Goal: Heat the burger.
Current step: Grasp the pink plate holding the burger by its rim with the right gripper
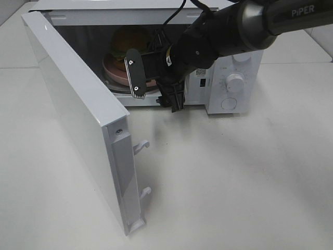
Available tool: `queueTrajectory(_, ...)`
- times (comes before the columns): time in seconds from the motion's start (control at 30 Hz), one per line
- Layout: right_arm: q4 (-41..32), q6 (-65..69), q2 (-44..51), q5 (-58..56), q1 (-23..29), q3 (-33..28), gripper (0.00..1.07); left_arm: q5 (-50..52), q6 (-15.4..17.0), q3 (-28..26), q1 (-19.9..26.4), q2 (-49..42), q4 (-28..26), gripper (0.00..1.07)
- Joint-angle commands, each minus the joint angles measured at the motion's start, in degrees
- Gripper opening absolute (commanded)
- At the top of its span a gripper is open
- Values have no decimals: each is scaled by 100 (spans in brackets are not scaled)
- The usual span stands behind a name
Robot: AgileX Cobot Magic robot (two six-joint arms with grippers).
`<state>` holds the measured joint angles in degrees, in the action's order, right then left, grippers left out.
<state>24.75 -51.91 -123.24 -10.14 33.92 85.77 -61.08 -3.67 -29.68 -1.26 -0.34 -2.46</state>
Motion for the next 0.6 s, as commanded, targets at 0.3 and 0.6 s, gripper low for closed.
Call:
queueTrajectory(0.3, -86, 17, -338, 92, -178, 309, 87, -34, 11, 0, 29, -74, 17, 101)
queueTrajectory(0.6, -103, 34, -613, 132, -178, 613, 86, -34, 11, 0, 29, -74, 17, 101)
